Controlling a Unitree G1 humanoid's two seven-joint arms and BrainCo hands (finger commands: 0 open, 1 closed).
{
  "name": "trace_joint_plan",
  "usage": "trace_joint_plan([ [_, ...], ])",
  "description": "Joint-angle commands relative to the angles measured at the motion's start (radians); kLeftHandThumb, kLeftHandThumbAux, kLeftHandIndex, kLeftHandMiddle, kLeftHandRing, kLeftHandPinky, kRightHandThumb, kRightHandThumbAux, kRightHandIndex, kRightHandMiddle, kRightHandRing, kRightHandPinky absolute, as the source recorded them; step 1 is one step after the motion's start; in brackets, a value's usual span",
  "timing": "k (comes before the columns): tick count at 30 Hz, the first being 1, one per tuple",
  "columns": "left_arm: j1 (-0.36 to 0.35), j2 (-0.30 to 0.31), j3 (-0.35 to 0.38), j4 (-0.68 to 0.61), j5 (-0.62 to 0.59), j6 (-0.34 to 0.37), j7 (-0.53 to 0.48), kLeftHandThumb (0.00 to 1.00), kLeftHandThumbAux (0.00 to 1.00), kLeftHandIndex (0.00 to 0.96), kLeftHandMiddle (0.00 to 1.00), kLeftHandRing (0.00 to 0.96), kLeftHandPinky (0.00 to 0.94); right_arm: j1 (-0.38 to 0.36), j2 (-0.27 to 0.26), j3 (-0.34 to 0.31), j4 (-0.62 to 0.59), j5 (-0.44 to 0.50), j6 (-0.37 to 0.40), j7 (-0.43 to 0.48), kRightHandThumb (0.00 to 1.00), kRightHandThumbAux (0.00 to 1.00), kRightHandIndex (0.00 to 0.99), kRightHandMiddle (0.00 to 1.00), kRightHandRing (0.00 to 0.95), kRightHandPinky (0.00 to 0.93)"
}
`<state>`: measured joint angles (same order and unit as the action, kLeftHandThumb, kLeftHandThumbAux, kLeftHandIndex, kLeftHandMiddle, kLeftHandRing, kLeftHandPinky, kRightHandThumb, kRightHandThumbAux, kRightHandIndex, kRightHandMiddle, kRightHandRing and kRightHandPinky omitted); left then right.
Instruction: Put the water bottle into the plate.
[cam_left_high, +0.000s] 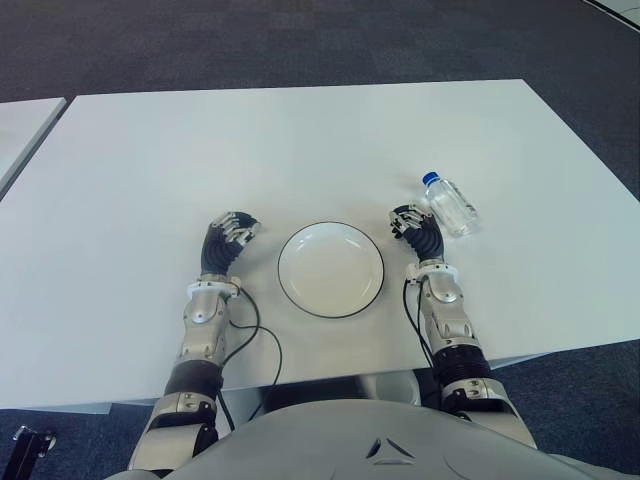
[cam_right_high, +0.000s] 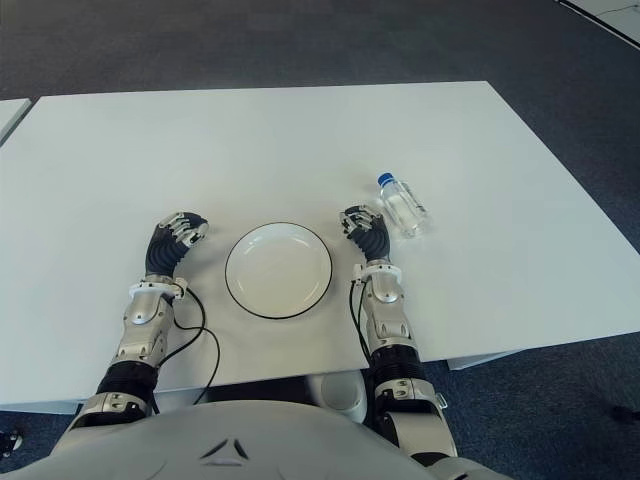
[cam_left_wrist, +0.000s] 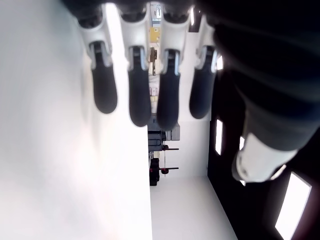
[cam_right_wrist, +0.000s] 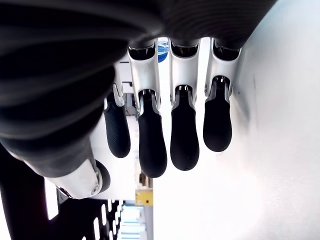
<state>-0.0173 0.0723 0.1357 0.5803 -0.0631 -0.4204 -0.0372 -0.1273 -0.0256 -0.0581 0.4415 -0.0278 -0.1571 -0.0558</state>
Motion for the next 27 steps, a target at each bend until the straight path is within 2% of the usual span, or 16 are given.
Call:
trace_joint_plan([
  [1, 0.039, -0.015, -0.005, 0.045, 0.000, 0.045, -0.001, 0.708, 0.717, 0.424, 0.438, 0.424, 0.416, 0.032, 0.002, 0.001, 0.027, 0.003, 0.031, 0.003, 0.706, 0.729, 0.433, 0.619, 0.617, 0.614],
  [4, 0.040, -0.017, -0.004, 0.045, -0.002, 0.045, -0.002, 0.707, 0.716, 0.424, 0.437, 0.422, 0.413, 0.029, 0.001, 0.003, 0.023, -0.003, 0.016, -0.001, 0.706, 0.729, 0.432, 0.616, 0.615, 0.614],
  [12, 0.037, -0.021, -0.003, 0.053, -0.008, 0.040, -0.009, 0.707, 0.716, 0.426, 0.439, 0.423, 0.407, 0.005, -0.003, 0.025, 0.007, -0.080, -0.042, -0.081, 0.705, 0.729, 0.432, 0.602, 0.608, 0.604],
  [17, 0.035, -0.020, -0.006, 0.062, -0.002, 0.034, -0.006, 0.708, 0.715, 0.426, 0.441, 0.426, 0.412, -0.020, -0.016, 0.062, -0.002, -0.208, -0.128, -0.211, 0.704, 0.728, 0.430, 0.599, 0.599, 0.561],
  [19, 0.035, -0.021, -0.006, 0.064, 0.000, 0.035, -0.002, 0.708, 0.716, 0.427, 0.443, 0.426, 0.414, -0.035, -0.038, 0.090, -0.016, -0.293, -0.159, -0.277, 0.704, 0.729, 0.430, 0.600, 0.597, 0.547],
  [25, 0.034, -0.022, -0.008, 0.066, 0.006, 0.034, 0.006, 0.709, 0.716, 0.427, 0.445, 0.427, 0.415, -0.056, -0.076, 0.130, -0.020, -0.416, -0.180, -0.377, 0.701, 0.730, 0.427, 0.597, 0.593, 0.538],
  [27, 0.037, -0.025, -0.008, 0.065, 0.009, 0.031, 0.012, 0.710, 0.716, 0.427, 0.445, 0.426, 0.413, -0.072, -0.107, 0.153, -0.014, -0.499, -0.185, -0.452, 0.701, 0.732, 0.423, 0.579, 0.581, 0.534],
])
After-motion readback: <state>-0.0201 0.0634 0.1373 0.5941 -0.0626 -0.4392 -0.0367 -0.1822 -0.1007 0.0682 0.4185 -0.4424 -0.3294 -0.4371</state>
